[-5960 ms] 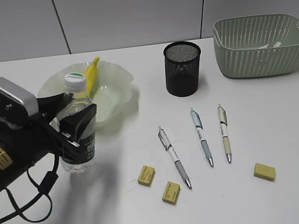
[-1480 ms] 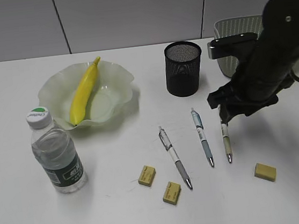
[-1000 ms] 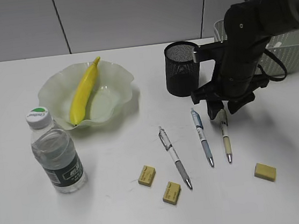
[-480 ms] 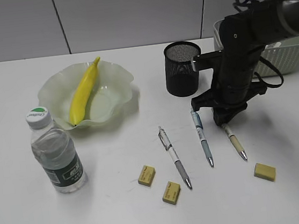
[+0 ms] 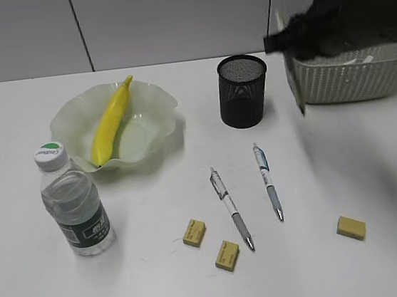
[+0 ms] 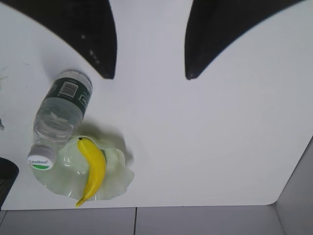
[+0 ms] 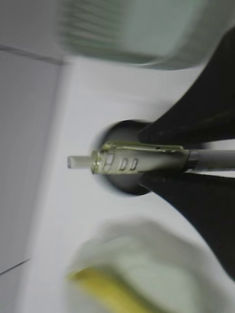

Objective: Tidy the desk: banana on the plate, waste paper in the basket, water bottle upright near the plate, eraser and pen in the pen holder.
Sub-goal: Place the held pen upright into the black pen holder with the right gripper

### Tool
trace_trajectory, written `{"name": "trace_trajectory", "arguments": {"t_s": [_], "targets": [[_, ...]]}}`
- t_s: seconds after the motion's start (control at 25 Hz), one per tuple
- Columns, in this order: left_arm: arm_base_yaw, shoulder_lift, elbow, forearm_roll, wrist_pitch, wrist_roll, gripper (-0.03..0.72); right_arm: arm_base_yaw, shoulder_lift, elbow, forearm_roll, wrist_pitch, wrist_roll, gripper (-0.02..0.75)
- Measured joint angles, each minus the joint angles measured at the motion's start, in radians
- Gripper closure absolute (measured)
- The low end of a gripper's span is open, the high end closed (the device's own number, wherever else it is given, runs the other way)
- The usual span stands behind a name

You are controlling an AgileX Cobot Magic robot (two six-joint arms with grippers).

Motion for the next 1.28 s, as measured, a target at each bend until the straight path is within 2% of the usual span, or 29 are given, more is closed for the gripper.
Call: {"name": "trace_trajectory", "arguments": {"t_s": [0.04, 0.12, 0.2, 0.32, 0.48, 0.64, 0.72, 0.84, 0.88, 1.0, 1.16, 1.28], "targets": [[0.0, 0.0, 0.0, 0.0, 0.0, 0.0, 0.347, -0.002, -0.013, 0.028, -0.012, -0.199, -0.032, 0.596], [0.0, 0.0, 0.0, 0.0, 0.0, 0.0, 0.348, -0.004, 0.013, 0.041, 0.015, -0.471, -0.129, 0.596], [0.0, 0.0, 0.0, 0.0, 0.0, 0.0, 0.352, -0.004, 0.086, 0.017, 0.083, -0.616, -0.189, 0.596], [0.0, 0.0, 0.0, 0.0, 0.0, 0.0, 0.367, -0.007, 0.238, -0.051, 0.169, -0.704, -0.226, 0.596], [0.0, 0.0, 0.0, 0.0, 0.0, 0.0, 0.407, -0.008, 0.412, -0.124, 0.151, -0.753, -0.228, 0.596], [0.0, 0.0, 0.0, 0.0, 0.0, 0.0, 0.444, -0.008, 0.497, -0.132, 0.131, -0.728, -0.199, 0.589], [0.0, 0.0, 0.0, 0.0, 0.0, 0.0, 0.449, -0.008, 0.503, -0.132, 0.131, -0.697, -0.196, 0.503], [0.0, 0.0, 0.0, 0.0, 0.0, 0.0, 0.451, -0.008, 0.494, -0.133, 0.131, -0.695, -0.194, 0.297], [0.0, 0.0, 0.0, 0.0, 0.0, 0.0, 0.451, -0.008, 0.484, -0.133, 0.131, -0.689, -0.194, 0.252], [0.0, 0.0, 0.0, 0.0, 0.0, 0.0, 0.451, -0.008, 0.389, -0.132, 0.131, -0.587, -0.194, 0.182], [0.0, 0.0, 0.0, 0.0, 0.0, 0.0, 0.451, -0.008, 0.126, -0.133, 0.123, -0.137, -0.206, 0.191], [0.0, 0.0, 0.0, 0.0, 0.0, 0.0, 0.451, -0.008, -0.079, -0.097, 0.067, 0.268, -0.219, 0.262]]}}
